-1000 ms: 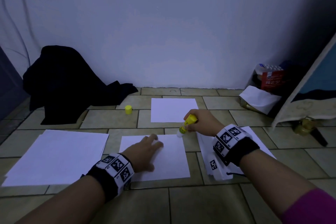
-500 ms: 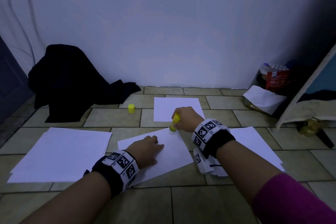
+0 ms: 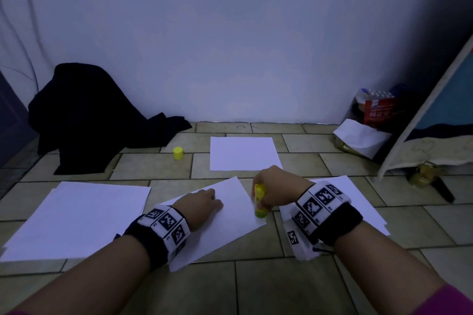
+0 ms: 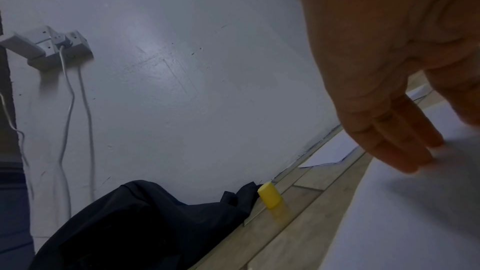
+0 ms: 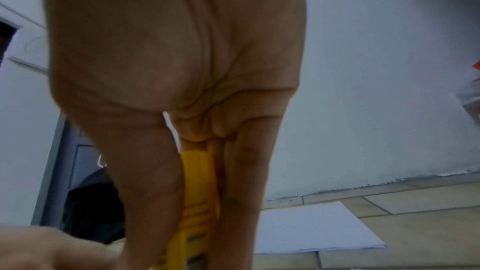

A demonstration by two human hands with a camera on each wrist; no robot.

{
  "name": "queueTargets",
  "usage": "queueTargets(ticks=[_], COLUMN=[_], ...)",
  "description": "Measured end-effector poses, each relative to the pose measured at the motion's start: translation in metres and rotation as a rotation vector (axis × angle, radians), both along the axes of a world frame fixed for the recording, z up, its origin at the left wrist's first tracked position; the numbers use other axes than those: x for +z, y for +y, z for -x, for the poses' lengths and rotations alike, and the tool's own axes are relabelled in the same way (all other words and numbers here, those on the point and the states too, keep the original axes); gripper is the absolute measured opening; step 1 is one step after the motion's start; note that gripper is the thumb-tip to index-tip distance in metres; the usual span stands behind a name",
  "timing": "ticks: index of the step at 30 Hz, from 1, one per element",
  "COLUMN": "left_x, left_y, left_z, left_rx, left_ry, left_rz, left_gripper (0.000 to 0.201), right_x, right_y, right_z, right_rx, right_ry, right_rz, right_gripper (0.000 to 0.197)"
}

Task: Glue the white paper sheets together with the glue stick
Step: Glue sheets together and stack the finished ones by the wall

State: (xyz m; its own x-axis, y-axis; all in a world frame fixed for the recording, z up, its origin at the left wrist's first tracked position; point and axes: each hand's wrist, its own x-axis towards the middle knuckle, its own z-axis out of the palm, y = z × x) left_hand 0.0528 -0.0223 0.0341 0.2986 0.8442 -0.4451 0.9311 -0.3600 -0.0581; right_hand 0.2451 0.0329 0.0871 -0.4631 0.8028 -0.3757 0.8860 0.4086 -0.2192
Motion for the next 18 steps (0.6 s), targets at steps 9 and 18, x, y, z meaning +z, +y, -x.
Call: queueTargets(ticks=[9,18], left_x=[-0.005,-0.005], left_y=[-0.01,-0.01], left_z=[0.006,0.012], left_rx=[0.058,0.115], left_ry=[-0.135,-0.086], left_rz=[-0.039,-0.037], left_gripper=[0.065,0.062], right_x=[0.009,-0.005], right_y=[0.021,0.028], right_z=[-0.001,0.036], right_rx=[-0.256,-0.263], right_ry=[0.448,0.456], right_rz=[-0.085,-0.05], right_gripper=[0.021,0.024])
